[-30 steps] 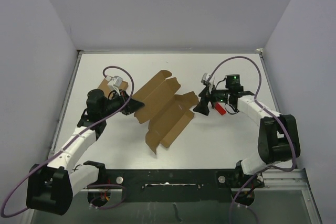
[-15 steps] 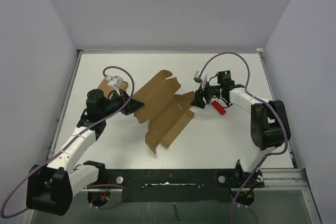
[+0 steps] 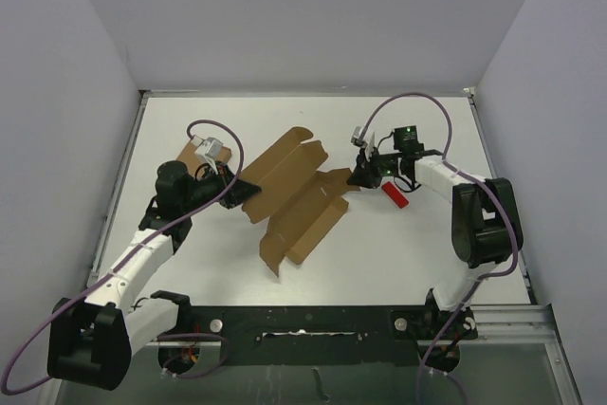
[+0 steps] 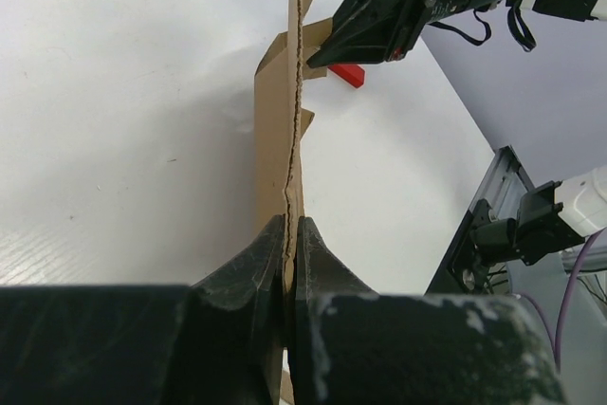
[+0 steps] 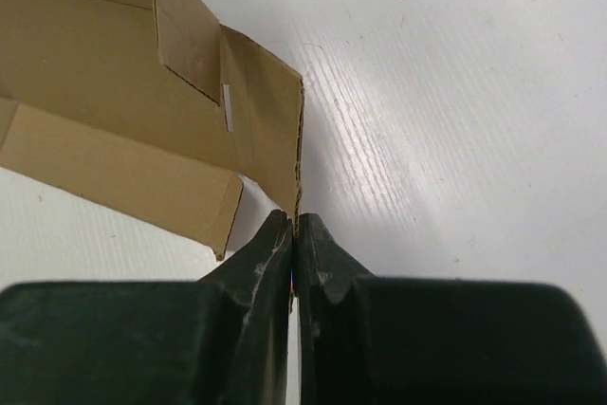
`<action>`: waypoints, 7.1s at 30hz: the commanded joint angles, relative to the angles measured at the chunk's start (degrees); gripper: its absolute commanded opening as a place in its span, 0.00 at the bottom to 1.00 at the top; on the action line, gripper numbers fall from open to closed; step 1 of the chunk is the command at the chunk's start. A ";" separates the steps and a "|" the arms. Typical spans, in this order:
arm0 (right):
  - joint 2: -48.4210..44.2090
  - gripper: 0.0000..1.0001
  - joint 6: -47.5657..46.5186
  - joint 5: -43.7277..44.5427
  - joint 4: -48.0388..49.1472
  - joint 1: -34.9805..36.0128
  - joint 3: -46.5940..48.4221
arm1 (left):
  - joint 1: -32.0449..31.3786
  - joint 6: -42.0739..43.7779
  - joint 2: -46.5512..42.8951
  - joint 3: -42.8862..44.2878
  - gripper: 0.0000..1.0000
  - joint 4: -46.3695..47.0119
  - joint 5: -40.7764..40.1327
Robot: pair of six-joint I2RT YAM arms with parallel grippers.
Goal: Fold the paper box
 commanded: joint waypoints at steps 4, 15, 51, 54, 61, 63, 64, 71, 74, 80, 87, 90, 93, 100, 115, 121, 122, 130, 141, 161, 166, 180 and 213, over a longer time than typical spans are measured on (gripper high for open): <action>-7.44 0.00 6.87 -5.14 1.65 -1.64 1.84 | 0.15 2.38 -1.11 5.46 0.00 -0.89 2.63; -11.80 0.00 10.89 -4.97 9.29 -0.82 -4.30 | -0.76 6.90 1.79 11.54 0.00 -11.59 3.30; -23.33 0.00 -0.40 -11.71 15.54 -3.55 -23.23 | -2.14 -5.60 1.09 2.26 0.00 0.96 3.78; -23.25 0.00 -2.38 -13.13 14.30 -3.41 -23.87 | -2.77 -4.58 1.00 2.18 0.00 0.97 4.59; -22.96 0.03 -11.97 -15.03 4.98 -3.33 -21.41 | -6.58 -0.43 0.14 2.56 0.00 -1.55 4.68; -22.55 0.04 -14.54 -13.60 1.86 -3.40 -20.30 | -7.28 -0.03 0.17 2.55 0.00 -1.82 4.75; -22.29 0.05 -15.45 -12.87 0.74 -3.39 -19.82 | -7.46 0.12 0.18 2.53 0.00 -1.94 4.80; -19.95 0.14 -17.17 -8.11 -3.05 -3.36 -17.04 | -8.47 0.65 0.65 2.96 0.00 -1.95 4.55; -19.37 0.17 -16.90 -7.25 -3.76 -3.39 -16.22 | -9.09 1.45 0.70 3.70 0.00 -3.15 3.77; -19.86 0.29 -14.63 -6.16 -3.14 -3.34 -15.48 | -10.21 3.69 0.16 5.24 0.00 -6.23 1.83; -18.27 0.34 -17.21 -5.35 -10.22 -3.66 -11.37 | -10.49 5.81 -0.10 6.83 0.00 -8.95 0.51; -16.79 0.37 -19.18 -6.64 -16.25 -4.50 -7.94 | -10.51 6.60 -0.27 7.32 0.00 -9.68 -0.01; -15.21 0.43 -20.27 -7.47 -21.67 -5.18 -4.45 | -10.49 7.39 -0.37 7.92 0.00 -10.41 -0.42; -16.91 0.52 -21.16 -6.57 -25.46 -6.32 -1.65 | -10.40 8.33 -0.66 8.26 0.00 -10.53 -1.68; -21.71 0.87 -25.10 -8.09 -29.92 -1.78 0.60 | -10.36 10.86 -1.14 10.13 0.00 -11.50 -2.84; -14.64 0.87 -25.18 -3.42 -33.70 -1.62 5.38 | -10.33 13.00 -1.23 11.84 0.00 -13.71 -2.62; -13.99 0.87 -25.25 -3.88 -34.08 -2.52 6.22 | -10.32 13.32 -1.29 12.17 0.00 -14.03 -2.56; -5.18 0.82 -32.51 -3.43 -41.58 -2.99 14.54 | -10.34 16.11 -0.58 15.73 0.00 -16.96 -1.12; 0.70 0.50 -30.16 1.19 -40.92 -0.48 17.82 | -10.34 17.39 -0.48 17.04 0.00 -18.31 -0.08; -10.83 0.00 -0.70 14.49 13.44 6.33 -4.64 | -5.65 14.08 7.65 23.73 0.00 -20.68 4.13; -12.15 0.00 4.16 21.93 22.98 7.72 -9.73 | -5.63 14.92 9.29 23.08 0.00 -23.61 4.50; -13.92 0.00 0.91 10.21 18.47 8.04 -14.27 | -5.29 15.47 12.60 19.64 0.00 -27.89 -0.35; -9.23 0.28 -1.28 -2.79 1.32 9.31 -6.25 | -4.47 14.05 4.89 11.16 0.00 -22.84 -2.21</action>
